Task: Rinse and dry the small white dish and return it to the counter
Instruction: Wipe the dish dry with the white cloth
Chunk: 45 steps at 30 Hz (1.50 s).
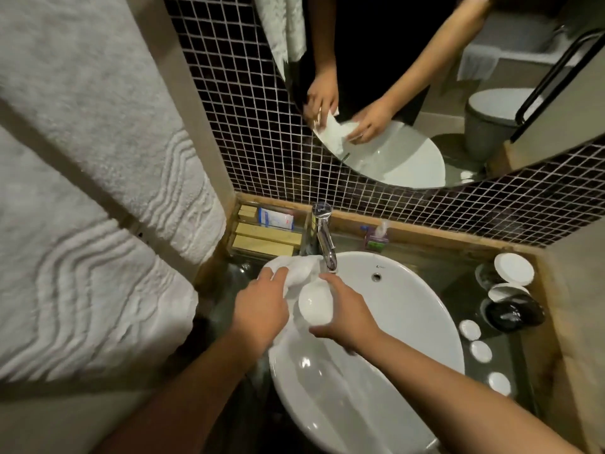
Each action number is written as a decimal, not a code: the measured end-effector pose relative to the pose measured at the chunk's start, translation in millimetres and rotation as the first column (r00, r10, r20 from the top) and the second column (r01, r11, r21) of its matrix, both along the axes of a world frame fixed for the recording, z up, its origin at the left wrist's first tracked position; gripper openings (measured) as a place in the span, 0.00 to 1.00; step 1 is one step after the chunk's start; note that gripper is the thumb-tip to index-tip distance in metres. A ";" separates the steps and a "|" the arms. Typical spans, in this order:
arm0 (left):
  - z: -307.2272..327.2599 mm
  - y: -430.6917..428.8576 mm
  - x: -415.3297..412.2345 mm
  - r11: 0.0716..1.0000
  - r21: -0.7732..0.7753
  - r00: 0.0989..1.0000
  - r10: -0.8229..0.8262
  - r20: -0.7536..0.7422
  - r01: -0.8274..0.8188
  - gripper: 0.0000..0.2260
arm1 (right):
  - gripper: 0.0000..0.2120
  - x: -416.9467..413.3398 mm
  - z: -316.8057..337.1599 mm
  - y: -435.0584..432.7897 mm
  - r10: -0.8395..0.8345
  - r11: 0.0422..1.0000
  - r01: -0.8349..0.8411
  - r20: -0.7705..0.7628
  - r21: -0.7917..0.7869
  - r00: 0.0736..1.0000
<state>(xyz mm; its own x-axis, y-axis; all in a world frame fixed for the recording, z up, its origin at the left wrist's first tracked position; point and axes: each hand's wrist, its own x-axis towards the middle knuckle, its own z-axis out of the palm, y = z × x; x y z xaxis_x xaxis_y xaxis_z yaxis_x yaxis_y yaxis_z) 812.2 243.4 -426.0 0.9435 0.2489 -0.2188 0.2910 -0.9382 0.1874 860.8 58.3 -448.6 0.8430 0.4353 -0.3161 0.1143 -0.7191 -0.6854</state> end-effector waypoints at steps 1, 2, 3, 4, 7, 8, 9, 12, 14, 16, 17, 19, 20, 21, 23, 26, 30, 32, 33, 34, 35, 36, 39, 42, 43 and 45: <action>7.1 -8.4 -2.8 0.999 0.009 0.999 -0.039 0.024 0.038 0.27 | 0.51 1.2 4.1 -1.4 -0.047 0.998 0.048 -0.016 0.049 0.999; 12.8 -16.6 -5.0 0.997 0.009 0.996 -0.076 0.041 0.076 0.28 | 0.50 2.8 8.1 -3.0 -0.096 0.990 0.099 -0.038 0.097 0.995; 16.3 -23.9 -7.1 0.994 0.000 0.993 -0.108 0.057 0.108 0.28 | 0.49 4.4 12.1 -5.0 -0.140 0.980 0.147 -0.063 0.136 0.988; 18.4 -30.5 -9.6 0.991 -0.017 0.988 -0.132 0.074 0.134 0.29 | 0.49 6.0 16.2 -7.0 -0.174 0.969 0.186 -0.085 0.164 0.981; 18.1 -43.6 -19.3 0.978 -0.091 0.976 -0.173 0.133 0.186 0.26 | 0.49 10.3 25.4 -15.2 -0.224 0.945 0.252 -0.147 0.210 0.963; 16.3 -45.1 -21.8 0.973 -0.110 0.972 -0.187 0.142 0.203 0.25 | 0.48 11.7 28.0 -18.5 -0.232 0.939 0.268 -0.177 0.215 0.956; 14.1 -45.7 -23.8 0.966 -0.117 0.967 -0.212 0.144 0.229 0.26 | 0.45 12.8 29.7 -21.7 -0.232 0.937 0.275 -0.202 0.217 0.952; 5.7 -44.7 -28.8 0.940 -0.100 0.942 -0.314 0.117 0.326 0.28 | 0.36 12.8 31.0 -29.5 -0.191 0.939 0.249 -0.245 0.236 0.951; 0.8 -46.6 -30.4 0.924 -0.104 0.929 -0.362 0.079 0.368 0.30 | 0.34 11.1 29.6 -30.6 -0.196 0.930 0.273 -0.294 0.246 0.935; -3.3 -52.4 -31.8 0.923 -0.091 0.927 -0.370 0.053 0.374 0.31 | 0.30 8.9 28.1 -28.3 -0.191 0.924 0.285 -0.338 0.256 0.922; -4.8 -55.3 -32.7 0.930 -0.085 0.933 -0.354 0.065 0.359 0.31 | 0.29 8.4 27.8 -26.6 -0.192 0.918 0.298 -0.365 0.262 0.911; -6.0 -58.8 -32.8 0.943 -0.071 0.941 -0.314 0.127 0.324 0.31 | 0.28 9.2 28.8 -24.3 -0.201 0.885 0.354 -0.440 0.301 0.875; -5.4 -59.1 -31.7 0.949 -0.062 0.942 -0.296 0.156 0.308 0.31 | 0.27 10.6 29.8 -24.1 -0.200 0.860 0.390 -0.487 0.330 0.851; -4.8 -58.6 -30.0 0.954 -0.051 0.942 -0.282 0.183 0.295 0.32 | 0.26 12.2 31.6 -24.3 -0.191 0.830 0.428 -0.538 0.359 0.821; -2.5 -57.0 -26.5 0.958 -0.031 0.939 -0.274 0.209 0.287 0.33 | 0.24 16.5 36.4 -24.1 -0.147 0.777 0.477 -0.618 0.411 0.772; 2.6 -53.2 -19.4 0.957 -0.048 0.945 -0.275 0.174 0.288 0.35 | 0.22 23.5 41.5 -21.3 -0.084 0.740 0.487 -0.655 0.464 0.751; 4.2 -46.3 -12.9 0.945 -0.026 0.935 -0.319 0.152 0.327 0.36 | 0.17 30.2 42.1 -14.7 -0.114 0.725 0.520 -0.667 0.451 0.737; 5.0 -43.7 -15.0 0.938 -0.014 0.921 -0.336 0.197 0.345 0.36 | 0.13 30.9 40.7 -11.4 -0.194 0.737 0.533 -0.625 0.416 0.756; 3.3 -43.0 -17.6 0.936 -0.012 0.908 -0.338 0.249 0.352 0.36 | 0.11 31.0 38.9 -10.1 -0.240 0.751 0.526 -0.578 0.399 0.780; -0.2 -42.6 -21.2 0.928 0.006 0.882 -0.355 0.310 0.371 0.35 | 0.10 30.6 36.8 -9.0 -0.277 0.771 0.507 -0.514 0.385 0.812; -4.8 -42.4 -25.6 0.912 0.040 0.843 -0.393 0.368 0.407 0.32 | 0.10 29.6 34.7 -8.1 -0.298 0.792 0.482 -0.451 0.375 0.841; -9.9 -42.0 -30.7 0.891 0.076 0.803 -0.437 0.406 0.447 0.27 | 0.12 27.9 31.8 -6.8 -0.307 0.811 0.456 -0.398 0.365 0.864; -24.8 -40.6 -38.6 0.887 0.100 0.793 -0.450 0.412 0.451 0.26 | 0.18 19.4 22.2 -3.5 -0.273 0.864 0.369 -0.296 0.343 0.915; -23.8 -43.1 -30.4 0.926 0.100 0.919 -0.374 0.126 0.363 0.40 | 0.20 9.8 17.8 1.1 -0.189 0.914 0.256 -0.230 0.313 0.955; -23.1 -44.5 -25.5 0.934 0.126 0.941 -0.338 0.018 0.334 0.41 | 0.19 6.7 18.1 2.5 -0.175 0.925 0.234 -0.211 0.300 0.962; -20.1 -47.4 -18.2 0.955 0.125 0.962 -0.261 -0.084 0.270 0.38 | 0.18 1.5 19.0 4.1 -0.184 0.929 0.229 -0.175 0.290 0.967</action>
